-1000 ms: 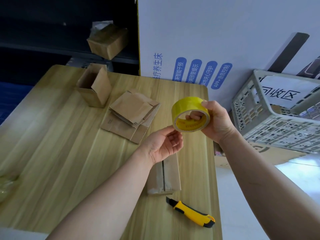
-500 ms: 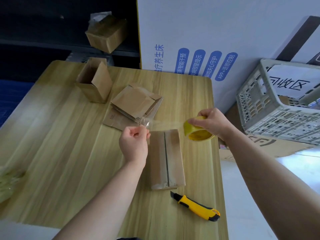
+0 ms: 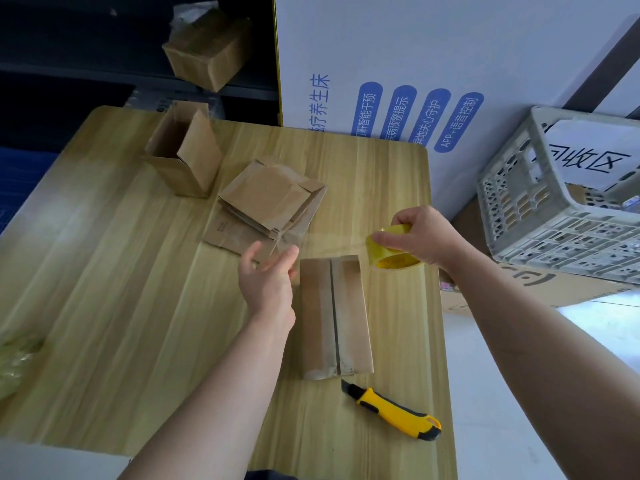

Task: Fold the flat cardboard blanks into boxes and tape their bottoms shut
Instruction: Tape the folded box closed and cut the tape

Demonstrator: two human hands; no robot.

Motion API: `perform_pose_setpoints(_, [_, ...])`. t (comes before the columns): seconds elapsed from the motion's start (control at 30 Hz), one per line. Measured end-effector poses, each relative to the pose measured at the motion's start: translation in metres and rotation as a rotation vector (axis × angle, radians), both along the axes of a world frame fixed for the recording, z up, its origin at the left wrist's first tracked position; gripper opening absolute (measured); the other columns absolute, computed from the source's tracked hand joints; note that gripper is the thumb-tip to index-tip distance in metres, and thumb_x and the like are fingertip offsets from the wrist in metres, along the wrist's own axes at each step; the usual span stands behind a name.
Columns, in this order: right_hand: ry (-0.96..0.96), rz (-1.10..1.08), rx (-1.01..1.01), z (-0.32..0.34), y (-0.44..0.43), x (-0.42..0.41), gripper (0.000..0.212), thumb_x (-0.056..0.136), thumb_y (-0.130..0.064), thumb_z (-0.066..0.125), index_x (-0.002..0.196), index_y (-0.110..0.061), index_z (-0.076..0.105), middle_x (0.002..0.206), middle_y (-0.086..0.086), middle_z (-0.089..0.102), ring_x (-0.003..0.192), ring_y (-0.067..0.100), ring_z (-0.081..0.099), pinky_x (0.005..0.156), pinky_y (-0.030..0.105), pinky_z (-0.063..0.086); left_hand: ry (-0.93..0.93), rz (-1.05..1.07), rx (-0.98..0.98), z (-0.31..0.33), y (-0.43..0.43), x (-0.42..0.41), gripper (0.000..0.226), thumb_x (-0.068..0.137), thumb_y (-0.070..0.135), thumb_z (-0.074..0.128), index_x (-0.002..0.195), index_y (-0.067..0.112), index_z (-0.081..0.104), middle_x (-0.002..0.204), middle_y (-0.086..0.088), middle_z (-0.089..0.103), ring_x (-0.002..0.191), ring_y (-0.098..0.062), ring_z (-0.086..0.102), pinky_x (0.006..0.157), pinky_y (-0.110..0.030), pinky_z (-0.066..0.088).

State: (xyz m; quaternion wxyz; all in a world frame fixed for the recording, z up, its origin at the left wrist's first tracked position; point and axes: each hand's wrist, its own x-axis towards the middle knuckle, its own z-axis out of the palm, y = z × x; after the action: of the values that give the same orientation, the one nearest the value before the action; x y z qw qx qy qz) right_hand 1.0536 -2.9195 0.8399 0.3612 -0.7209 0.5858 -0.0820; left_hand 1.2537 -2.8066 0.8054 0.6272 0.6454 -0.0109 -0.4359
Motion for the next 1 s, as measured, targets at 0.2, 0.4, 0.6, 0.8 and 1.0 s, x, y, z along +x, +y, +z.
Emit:
perform_pose_setpoints(0.2, [0.089, 0.041, -0.005, -0.014, -0.007, 0.000, 0.037, 0.077, -0.050, 0.072, 0.076, -0.015, 0.063, 0.077, 0.004, 0.062, 0.071, 0.019, 0.061, 0.057, 0.028, 0.050, -0.054, -0.011, 0.064, -0.014, 0.001, -0.007, 0.037, 0.078, 0.013, 0.079, 0.111, 0.019, 0.065, 0.101, 0.006, 0.067, 0.093, -0.005, 0.062, 0.072, -0.013, 0.043])
perform_pose_setpoints(0.4, [0.118, 0.056, -0.018, -0.025, -0.008, 0.000, 0.037, 0.077, -0.049, 0.072, 0.075, -0.014, 0.064, 0.078, 0.006, 0.064, 0.070, 0.020, 0.062, 0.054, 0.028, 0.050, -0.053, -0.010, 0.097, -0.024, 0.001, -0.009, 0.037, 0.079, 0.011, 0.078, 0.112, 0.017, 0.063, 0.095, 0.005, 0.067, 0.084, -0.001, 0.061, 0.065, -0.012, 0.038])
perform_pose_setpoints(0.6, [0.140, 0.067, -0.027, -0.031, -0.010, 0.000, 0.036, 0.076, -0.051, 0.072, 0.074, -0.016, 0.063, 0.076, 0.004, 0.063, 0.070, 0.019, 0.063, 0.056, 0.030, 0.053, -0.040, 0.009, 0.110, -0.028, 0.002, -0.013, 0.037, 0.079, 0.010, 0.078, 0.112, 0.014, 0.063, 0.084, 0.008, 0.066, 0.077, 0.001, 0.061, 0.066, -0.012, 0.039])
perform_pose_setpoints(0.8, [0.175, 0.070, -0.014, -0.038, -0.008, 0.001, 0.035, 0.077, -0.051, 0.071, 0.071, -0.018, 0.059, 0.073, 0.003, 0.061, 0.065, 0.017, 0.060, 0.054, 0.027, 0.050, -0.108, -0.007, 0.129, -0.031, -0.001, -0.014, 0.033, 0.081, 0.010, 0.076, 0.110, 0.012, 0.059, 0.088, 0.003, 0.067, 0.078, -0.008, 0.063, 0.064, -0.011, 0.043])
perform_pose_setpoints(1.0, [0.177, 0.041, 0.031, -0.045, 0.000, 0.003, 0.045, 0.077, -0.054, 0.071, 0.078, -0.010, 0.062, 0.071, 0.005, 0.059, 0.062, 0.017, 0.056, 0.054, 0.029, 0.049, -0.347, -0.173, 0.304, -0.035, -0.004, -0.011, 0.040, 0.081, 0.030, 0.076, 0.107, 0.025, 0.046, 0.114, 0.001, 0.047, 0.079, -0.009, 0.054, 0.070, -0.025, 0.043])
